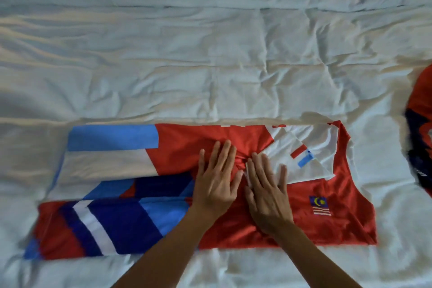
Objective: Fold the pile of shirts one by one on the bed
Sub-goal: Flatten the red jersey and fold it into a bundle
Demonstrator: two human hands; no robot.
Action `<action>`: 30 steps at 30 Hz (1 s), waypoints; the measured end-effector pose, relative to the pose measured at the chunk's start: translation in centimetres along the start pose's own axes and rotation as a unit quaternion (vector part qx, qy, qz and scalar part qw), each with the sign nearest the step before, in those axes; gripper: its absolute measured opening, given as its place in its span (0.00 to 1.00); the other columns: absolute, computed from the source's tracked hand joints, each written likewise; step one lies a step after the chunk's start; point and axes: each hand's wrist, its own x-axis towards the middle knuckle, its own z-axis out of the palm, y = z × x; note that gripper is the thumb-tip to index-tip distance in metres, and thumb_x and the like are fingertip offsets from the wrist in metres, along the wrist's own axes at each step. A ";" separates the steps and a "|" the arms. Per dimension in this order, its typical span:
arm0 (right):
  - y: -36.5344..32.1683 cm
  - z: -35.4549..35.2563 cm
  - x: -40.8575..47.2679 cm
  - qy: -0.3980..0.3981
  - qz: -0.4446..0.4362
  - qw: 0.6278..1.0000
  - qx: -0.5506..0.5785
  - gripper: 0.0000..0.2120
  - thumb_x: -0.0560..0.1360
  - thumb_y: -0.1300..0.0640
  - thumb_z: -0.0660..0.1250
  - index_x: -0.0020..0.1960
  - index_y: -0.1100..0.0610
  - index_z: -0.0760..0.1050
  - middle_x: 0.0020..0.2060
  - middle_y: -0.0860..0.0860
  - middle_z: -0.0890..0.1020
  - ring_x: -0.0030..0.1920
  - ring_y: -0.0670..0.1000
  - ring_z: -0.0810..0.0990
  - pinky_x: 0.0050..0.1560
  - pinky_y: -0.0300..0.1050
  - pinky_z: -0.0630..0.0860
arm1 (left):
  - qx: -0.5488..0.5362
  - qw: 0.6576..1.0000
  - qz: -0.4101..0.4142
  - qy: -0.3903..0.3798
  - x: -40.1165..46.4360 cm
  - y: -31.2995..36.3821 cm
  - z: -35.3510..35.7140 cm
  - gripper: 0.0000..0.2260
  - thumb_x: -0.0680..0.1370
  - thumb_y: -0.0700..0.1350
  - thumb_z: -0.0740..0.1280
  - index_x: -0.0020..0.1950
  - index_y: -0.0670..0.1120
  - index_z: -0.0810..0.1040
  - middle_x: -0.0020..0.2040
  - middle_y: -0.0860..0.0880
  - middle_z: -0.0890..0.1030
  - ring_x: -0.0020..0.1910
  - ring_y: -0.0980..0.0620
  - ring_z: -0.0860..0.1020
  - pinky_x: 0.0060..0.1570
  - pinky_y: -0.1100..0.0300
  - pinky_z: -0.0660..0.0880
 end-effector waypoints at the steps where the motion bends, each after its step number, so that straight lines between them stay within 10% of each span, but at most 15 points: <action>1: -0.2 0.5 0.1 -0.005 0.011 1.000 -0.016 0.30 0.80 0.48 0.49 0.80 0.57 0.55 0.80 0.51 0.50 0.80 0.53 0.48 0.74 0.69 0.49 | 0.025 0.999 0.015 -0.022 -0.8 -1.7 0.0 0.26 0.81 0.56 0.58 0.77 0.45 0.67 0.78 0.48 0.64 0.78 0.47 0.61 0.76 0.40 0.54; 8: -6.4 0.5 0.0 0.058 0.043 0.997 0.009 0.33 0.79 0.46 0.50 0.80 0.58 0.50 0.80 0.54 0.49 0.80 0.56 0.47 0.75 0.69 0.42 | 0.162 0.964 -0.212 0.020 -3.9 -14.4 -5.4 0.30 0.83 0.61 0.47 0.81 0.45 0.54 0.82 0.47 0.50 0.81 0.46 0.45 0.75 0.36 0.37; 14: -15.0 5.4 0.3 -0.002 0.054 0.999 -0.006 0.33 0.82 0.42 0.42 0.79 0.59 0.55 0.80 0.53 0.53 0.80 0.54 0.50 0.75 0.70 0.46 | 0.109 0.992 -0.049 -0.041 -1.9 -15.4 -5.7 0.26 0.84 0.58 0.46 0.81 0.52 0.55 0.82 0.48 0.51 0.81 0.48 0.49 0.76 0.36 0.43; 18: -14.9 6.0 0.4 -0.006 0.050 0.998 -0.040 0.35 0.82 0.40 0.35 0.79 0.60 0.57 0.80 0.54 0.55 0.80 0.56 0.52 0.74 0.71 0.46 | 0.193 0.971 -0.139 0.018 -6.1 -27.1 -9.5 0.24 0.84 0.54 0.54 0.79 0.47 0.63 0.79 0.43 0.60 0.79 0.43 0.58 0.73 0.32 0.46; 22: -18.6 5.3 -0.1 0.097 0.026 0.992 0.080 0.28 0.82 0.48 0.49 0.78 0.59 0.59 0.79 0.54 0.57 0.80 0.55 0.51 0.75 0.68 0.44 | 0.185 0.962 -0.195 -0.042 -5.1 -30.2 -13.7 0.25 0.84 0.51 0.54 0.80 0.43 0.59 0.81 0.43 0.56 0.80 0.44 0.53 0.73 0.36 0.37; 27: -29.7 6.0 -2.2 0.076 -0.177 0.960 0.203 0.26 0.71 0.50 0.69 0.68 0.56 0.75 0.64 0.54 0.76 0.60 0.56 0.75 0.57 0.57 0.75 | 0.133 0.974 -0.145 -0.113 -1.5 -30.4 -15.8 0.22 0.84 0.41 0.55 0.78 0.44 0.60 0.78 0.46 0.62 0.79 0.45 0.55 0.74 0.35 0.45; 30: -33.8 7.3 -1.5 -0.003 -0.192 0.967 0.167 0.29 0.68 0.42 0.67 0.67 0.51 0.74 0.57 0.51 0.76 0.54 0.54 0.75 0.51 0.51 0.76 | 0.124 0.970 -0.148 -0.149 0.1 -31.1 -16.2 0.19 0.82 0.44 0.60 0.73 0.44 0.67 0.71 0.44 0.68 0.75 0.44 0.61 0.74 0.34 0.49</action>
